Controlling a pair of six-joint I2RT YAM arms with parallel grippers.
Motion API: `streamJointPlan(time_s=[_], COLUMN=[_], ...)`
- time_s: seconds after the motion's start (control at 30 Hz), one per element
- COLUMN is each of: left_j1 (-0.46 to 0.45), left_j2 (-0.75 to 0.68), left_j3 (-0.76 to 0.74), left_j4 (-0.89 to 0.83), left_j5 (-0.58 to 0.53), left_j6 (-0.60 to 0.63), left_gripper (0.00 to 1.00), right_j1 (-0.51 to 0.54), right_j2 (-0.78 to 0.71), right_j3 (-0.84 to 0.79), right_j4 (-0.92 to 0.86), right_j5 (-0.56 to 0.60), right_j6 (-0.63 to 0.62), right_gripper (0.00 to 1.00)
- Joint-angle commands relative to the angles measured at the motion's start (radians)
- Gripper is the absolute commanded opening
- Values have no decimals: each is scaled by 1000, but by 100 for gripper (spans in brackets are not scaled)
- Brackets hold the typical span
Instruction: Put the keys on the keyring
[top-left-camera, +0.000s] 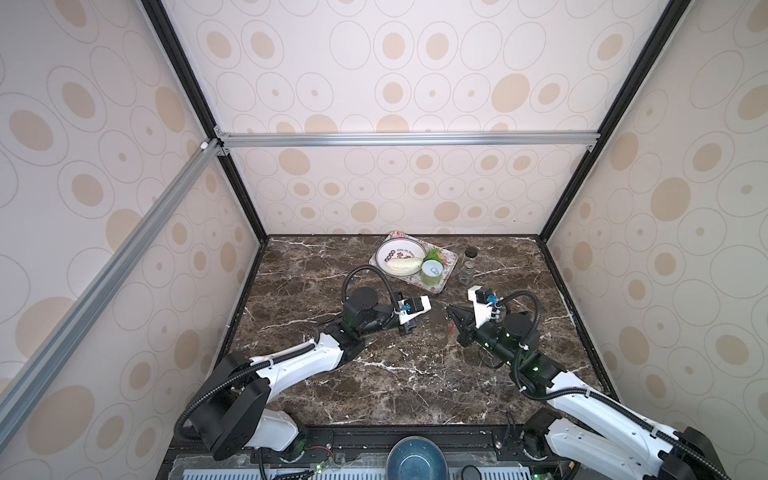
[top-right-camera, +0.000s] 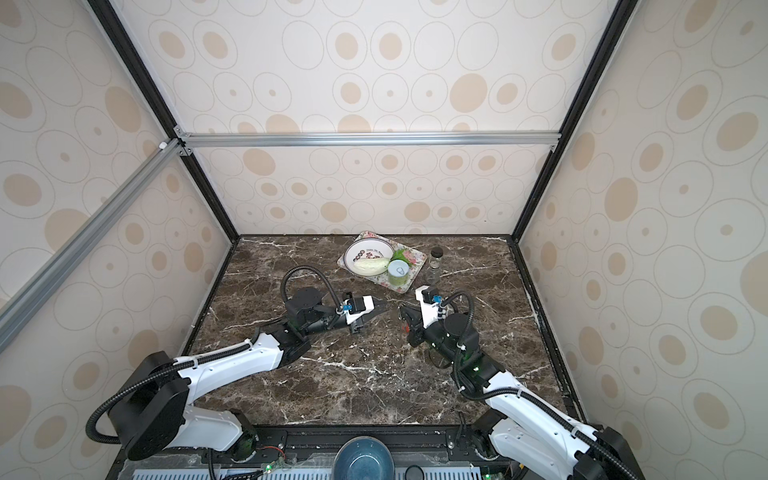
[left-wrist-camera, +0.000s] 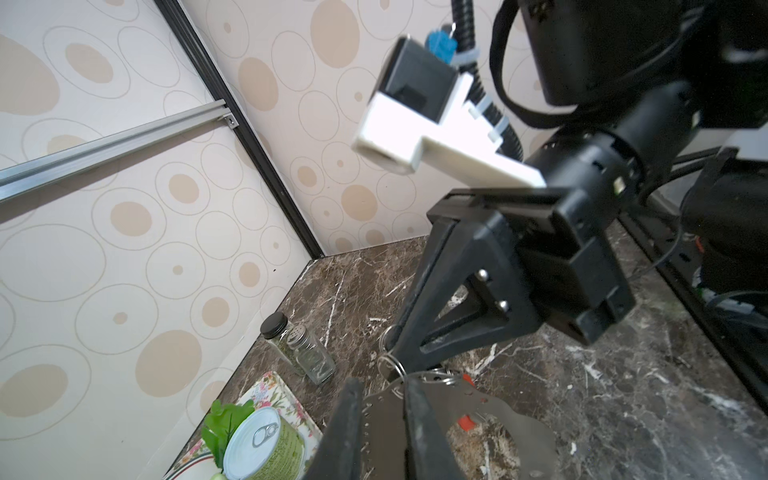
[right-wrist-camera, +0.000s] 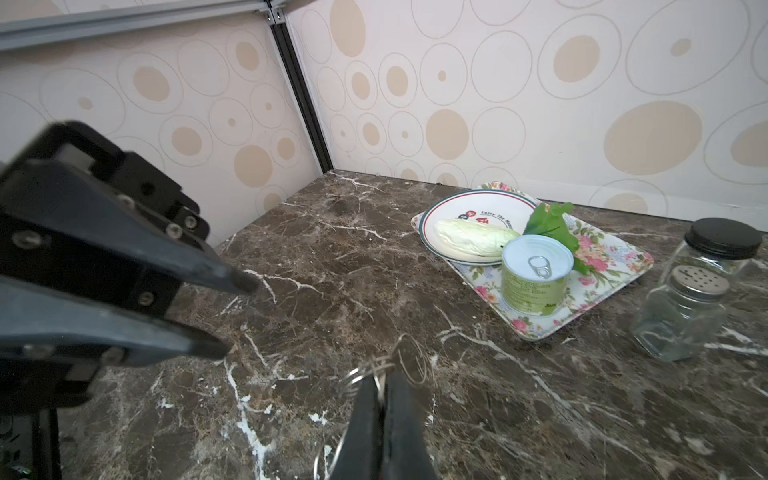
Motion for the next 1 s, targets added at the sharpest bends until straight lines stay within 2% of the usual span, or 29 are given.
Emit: streamJointPlan(time_s=[0.0, 0.27, 0.4, 0.97], left_j1=[1, 0, -1, -24], left_j2=[-8, 47, 81, 141], left_j3=[53, 161, 192, 263], left_j4=[-58, -268, -312, -427], left_j5=[40, 69, 23, -58], left_j6=[29, 95, 107, 158], left_gripper=[25, 32, 36, 35], right_j1=[18, 42, 48, 55], right_j2=[-19, -2, 5, 7], right_j3=[9, 22, 23, 25], right_j4=[-11, -4, -1, 0], right_j5=[57, 86, 88, 96], right_j6=[-43, -69, -70, -74], right_gripper=[0, 0, 0, 0])
